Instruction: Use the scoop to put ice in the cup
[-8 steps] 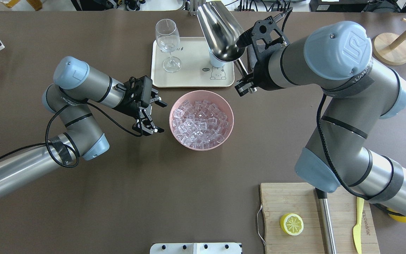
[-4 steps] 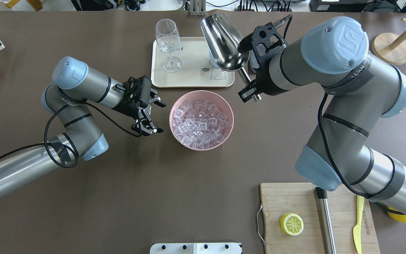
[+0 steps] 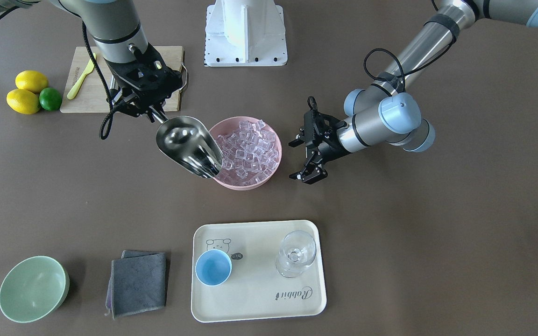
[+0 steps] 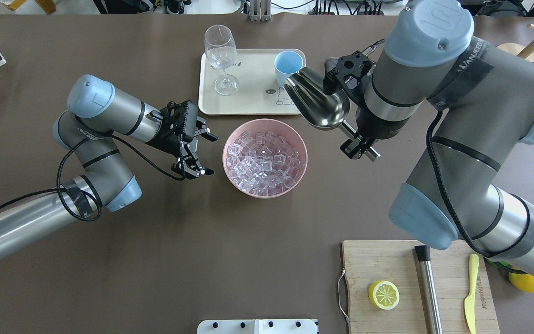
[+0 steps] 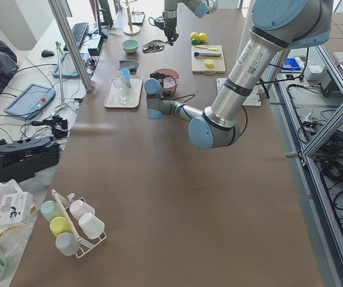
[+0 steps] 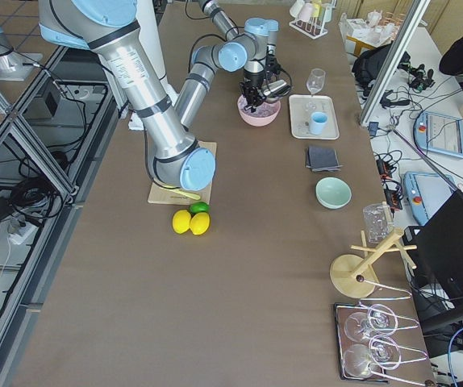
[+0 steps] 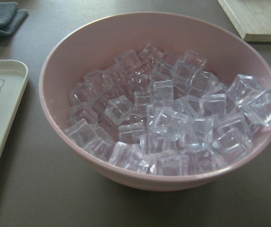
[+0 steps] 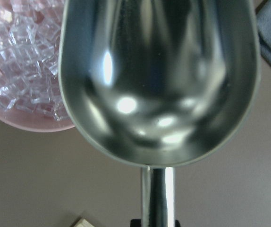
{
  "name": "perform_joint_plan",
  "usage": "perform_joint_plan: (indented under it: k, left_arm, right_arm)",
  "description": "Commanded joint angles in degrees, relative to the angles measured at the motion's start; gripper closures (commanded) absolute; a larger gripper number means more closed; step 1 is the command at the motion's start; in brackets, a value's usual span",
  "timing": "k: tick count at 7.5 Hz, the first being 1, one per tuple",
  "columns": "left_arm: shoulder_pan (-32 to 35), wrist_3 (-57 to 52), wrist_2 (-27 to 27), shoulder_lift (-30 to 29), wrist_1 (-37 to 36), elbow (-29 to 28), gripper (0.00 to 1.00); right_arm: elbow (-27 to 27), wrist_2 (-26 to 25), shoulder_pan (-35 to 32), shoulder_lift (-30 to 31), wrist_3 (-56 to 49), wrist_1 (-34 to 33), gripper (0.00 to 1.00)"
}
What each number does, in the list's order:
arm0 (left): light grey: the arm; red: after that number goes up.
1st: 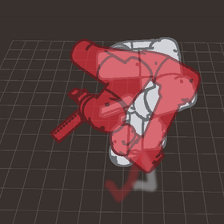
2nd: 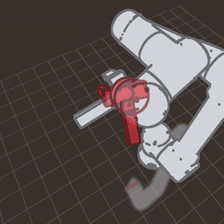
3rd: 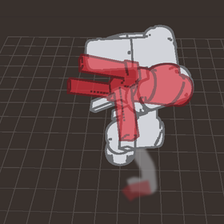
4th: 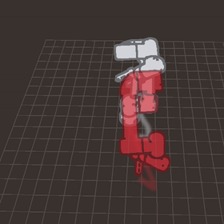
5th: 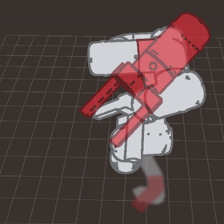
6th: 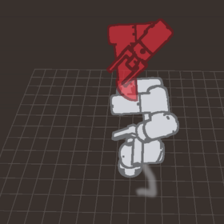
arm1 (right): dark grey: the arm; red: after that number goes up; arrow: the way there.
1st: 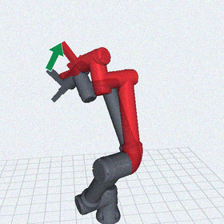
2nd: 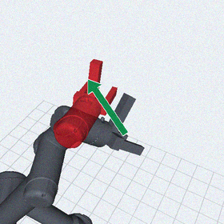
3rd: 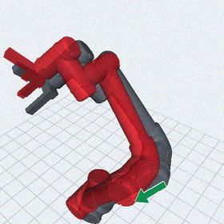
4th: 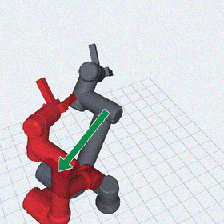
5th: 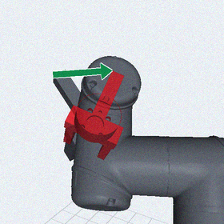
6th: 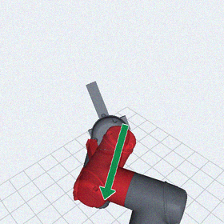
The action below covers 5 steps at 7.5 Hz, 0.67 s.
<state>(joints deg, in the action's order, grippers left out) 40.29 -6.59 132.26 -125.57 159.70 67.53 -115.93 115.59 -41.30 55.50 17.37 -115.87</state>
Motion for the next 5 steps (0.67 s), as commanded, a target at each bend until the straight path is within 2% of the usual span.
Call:
perform_joint_plan:
  k: [1, 2, 4, 5]
  left_arm:
    - [-0.03, 0.0, -0.07, 0.33, 0.0, 0.4, 0.04]
    - [-0.03, 0.0, -0.07, 0.33, 0.0, 0.4, 0.04]
    - [-0.03, 0.0, 0.02, 0.42, 0.0, 0.4, 0.04]
    - [-0.03, 0.0, -0.07, 0.42, 0.0, 0.4, 0.04]
  right_arm:
    - [0.7, 1.3, -0.09, -7.31, -12.93, -25.19, 1.0]
    - [3.4, 1.22, -0.09, -10.38, -17.85, -32.24, 1.0]
    - [11.47, -0.01, 0.34, -16.8, -24.88, -40.01, 1.0]
    - [12.99, -1.32, 1.22, -19.09, -26.67, -43.35, 1.0]
